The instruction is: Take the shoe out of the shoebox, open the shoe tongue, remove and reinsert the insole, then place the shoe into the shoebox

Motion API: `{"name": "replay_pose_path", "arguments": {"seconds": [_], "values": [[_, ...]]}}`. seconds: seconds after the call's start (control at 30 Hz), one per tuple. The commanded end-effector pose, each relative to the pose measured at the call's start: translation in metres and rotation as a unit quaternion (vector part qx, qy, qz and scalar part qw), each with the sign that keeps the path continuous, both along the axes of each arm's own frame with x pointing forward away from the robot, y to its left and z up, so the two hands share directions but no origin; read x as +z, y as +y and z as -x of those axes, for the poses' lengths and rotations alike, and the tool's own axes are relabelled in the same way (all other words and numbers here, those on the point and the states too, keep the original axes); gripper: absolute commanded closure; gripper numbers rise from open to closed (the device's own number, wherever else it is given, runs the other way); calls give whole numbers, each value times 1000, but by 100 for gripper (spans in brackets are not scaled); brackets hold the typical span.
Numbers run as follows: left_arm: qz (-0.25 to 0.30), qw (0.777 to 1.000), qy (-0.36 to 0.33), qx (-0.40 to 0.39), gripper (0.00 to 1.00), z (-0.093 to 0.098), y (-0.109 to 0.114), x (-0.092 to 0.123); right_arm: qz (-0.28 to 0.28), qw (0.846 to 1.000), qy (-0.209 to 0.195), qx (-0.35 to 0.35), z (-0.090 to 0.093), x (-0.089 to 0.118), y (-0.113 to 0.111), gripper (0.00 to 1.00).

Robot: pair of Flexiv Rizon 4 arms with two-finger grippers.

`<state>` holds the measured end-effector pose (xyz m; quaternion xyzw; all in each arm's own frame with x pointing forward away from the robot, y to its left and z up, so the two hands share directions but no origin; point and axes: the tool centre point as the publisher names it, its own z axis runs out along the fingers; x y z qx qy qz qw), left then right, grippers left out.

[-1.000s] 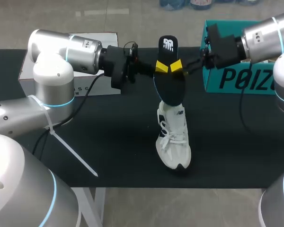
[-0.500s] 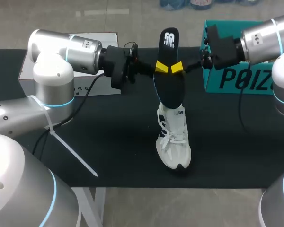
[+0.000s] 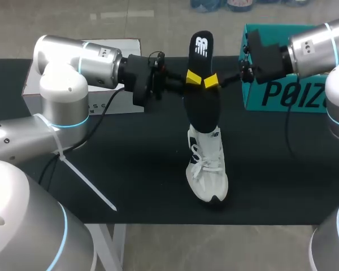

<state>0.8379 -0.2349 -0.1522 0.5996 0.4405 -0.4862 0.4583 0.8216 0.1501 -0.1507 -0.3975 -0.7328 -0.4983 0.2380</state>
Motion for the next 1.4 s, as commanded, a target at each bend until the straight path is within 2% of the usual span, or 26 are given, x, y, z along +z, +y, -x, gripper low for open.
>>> {"name": "replay_pose_path", "arguments": {"seconds": [0.03, 0.2, 0.27, 0.37, 0.47, 0.5, 0.7, 0.77, 1.17, 1.4], "values": [[-45, 998, 30, -11, 0, -1, 4, 5, -1, 1000, -1, 0, 2, -1, 4, 100], [-115, 988, 102, -15, 0, 5, 25, 6, 0, 1000, -1, 1, 3, -2, 6, 100], [-155, 979, 131, -9, 0, 12, 42, 6, 1, 1000, -1, 0, 5, -3, 6, 100], [-173, 970, 172, 8, 0, 24, 67, 6, 4, 1000, -2, -3, 7, -4, 6, 100], [-152, 964, 218, 31, 0, 38, 89, 4, 8, 1000, -3, -6, 11, -6, 3, 100], [-162, 958, 233, 36, 0, 43, 94, 3, 9, 1000, -3, -7, 12, -7, 1, 100], [-149, 945, 287, 52, 0, 71, 115, -4, 13, 1000, 0, -16, 16, -11, -3, 100], [-161, 941, 293, 59, 0, 76, 121, -5, 13, 1000, 0, -17, 16, -11, -4, 100], [-186, 926, 313, 99, 0, 82, 148, 3, 12, 1000, -7, -22, 19, -8, -5, 100], [-206, 895, 361, 161, 0, 95, 183, 5, 8, 1000, -10, -15, 20, -7, -1, 100]]}}
